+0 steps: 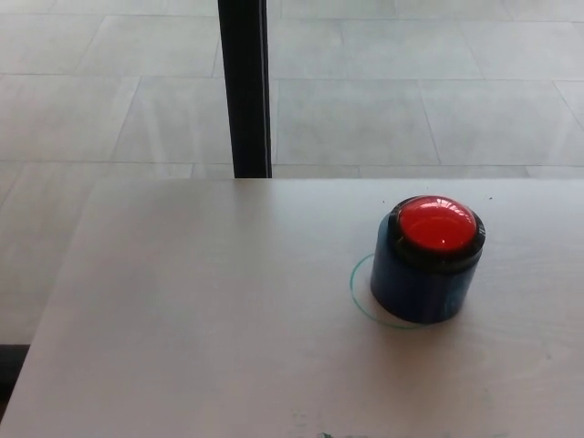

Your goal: The robot uses its right hand to press the red button kept in the middle of the desk

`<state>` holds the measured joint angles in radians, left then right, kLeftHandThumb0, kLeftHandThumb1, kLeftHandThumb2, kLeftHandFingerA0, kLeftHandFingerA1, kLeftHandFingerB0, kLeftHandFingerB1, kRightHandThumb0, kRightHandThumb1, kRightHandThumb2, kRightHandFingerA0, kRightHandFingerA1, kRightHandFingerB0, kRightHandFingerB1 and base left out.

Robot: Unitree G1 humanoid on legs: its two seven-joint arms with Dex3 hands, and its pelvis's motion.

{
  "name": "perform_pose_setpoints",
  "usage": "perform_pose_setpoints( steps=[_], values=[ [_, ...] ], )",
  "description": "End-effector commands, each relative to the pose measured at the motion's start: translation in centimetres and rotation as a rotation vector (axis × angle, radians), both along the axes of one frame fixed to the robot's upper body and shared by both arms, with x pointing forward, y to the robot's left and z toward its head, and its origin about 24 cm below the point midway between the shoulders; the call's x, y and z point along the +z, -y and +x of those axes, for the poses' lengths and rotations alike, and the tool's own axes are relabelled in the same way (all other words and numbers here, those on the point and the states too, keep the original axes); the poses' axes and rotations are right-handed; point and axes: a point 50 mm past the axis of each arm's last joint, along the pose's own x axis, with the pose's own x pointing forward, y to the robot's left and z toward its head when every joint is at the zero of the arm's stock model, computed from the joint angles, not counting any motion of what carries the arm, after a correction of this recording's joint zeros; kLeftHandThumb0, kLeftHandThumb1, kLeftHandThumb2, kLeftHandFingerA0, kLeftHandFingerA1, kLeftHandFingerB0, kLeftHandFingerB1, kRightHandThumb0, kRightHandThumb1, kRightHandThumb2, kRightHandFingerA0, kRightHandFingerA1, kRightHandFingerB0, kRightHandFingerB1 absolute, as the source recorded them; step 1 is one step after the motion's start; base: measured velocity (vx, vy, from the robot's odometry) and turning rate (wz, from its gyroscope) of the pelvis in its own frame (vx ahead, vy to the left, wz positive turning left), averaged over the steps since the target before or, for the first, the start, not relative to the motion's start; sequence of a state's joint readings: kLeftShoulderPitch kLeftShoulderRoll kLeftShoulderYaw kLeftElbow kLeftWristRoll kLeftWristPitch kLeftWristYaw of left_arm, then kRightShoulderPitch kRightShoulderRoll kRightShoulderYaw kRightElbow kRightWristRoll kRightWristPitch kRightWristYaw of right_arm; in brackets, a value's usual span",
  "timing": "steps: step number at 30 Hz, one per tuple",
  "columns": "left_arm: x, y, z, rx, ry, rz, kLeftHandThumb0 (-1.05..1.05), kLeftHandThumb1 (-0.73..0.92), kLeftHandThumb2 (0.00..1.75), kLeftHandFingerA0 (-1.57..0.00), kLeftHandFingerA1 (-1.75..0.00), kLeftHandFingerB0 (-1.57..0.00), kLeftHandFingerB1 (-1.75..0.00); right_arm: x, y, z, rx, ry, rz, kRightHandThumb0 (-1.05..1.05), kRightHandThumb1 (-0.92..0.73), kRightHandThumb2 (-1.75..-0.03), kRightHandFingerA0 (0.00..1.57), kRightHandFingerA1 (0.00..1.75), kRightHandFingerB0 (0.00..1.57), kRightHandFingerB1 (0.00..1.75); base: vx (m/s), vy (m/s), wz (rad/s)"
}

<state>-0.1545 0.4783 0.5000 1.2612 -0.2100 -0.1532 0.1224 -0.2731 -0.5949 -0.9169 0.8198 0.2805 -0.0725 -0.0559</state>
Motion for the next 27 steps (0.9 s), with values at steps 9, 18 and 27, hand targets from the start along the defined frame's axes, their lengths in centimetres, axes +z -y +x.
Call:
perform_pose_setpoints(
  steps=[9,18,27],
  values=[
    [0.8,-0.4,1.3,0.045,0.084,-0.068,-0.46,0.44,1.19,-0.45,-1.49,-0.43,-1.16,-8.7,-3.2,-4.4,-0.147,-0.121,0.167,-0.74,-0.67,-0.74,0.83,0.85,0.47,0.84,0.0,0.0,0.0],
    [1.5,-0.6,2.2,0.048,0.109,-0.054,-0.33,0.49,1.19,-0.62,-1.65,-0.42,-1.19,-10.2,-4.9,-3.9,-0.019,-0.212,0.149,-0.76,-0.6,-0.65,0.75,0.8,0.43,0.8,0.0,0.0,0.0],
    [1.7,-1.1,1.6,0.039,0.099,-0.041,-0.38,0.62,1.1,-0.53,-1.59,-0.42,-1.23,-10.7,-5.1,-3.9,-0.02,-0.197,0.208,-0.73,-0.62,-0.62,0.63,0.94,0.24,0.94,0.0,0.0,0.0]
  ],
)
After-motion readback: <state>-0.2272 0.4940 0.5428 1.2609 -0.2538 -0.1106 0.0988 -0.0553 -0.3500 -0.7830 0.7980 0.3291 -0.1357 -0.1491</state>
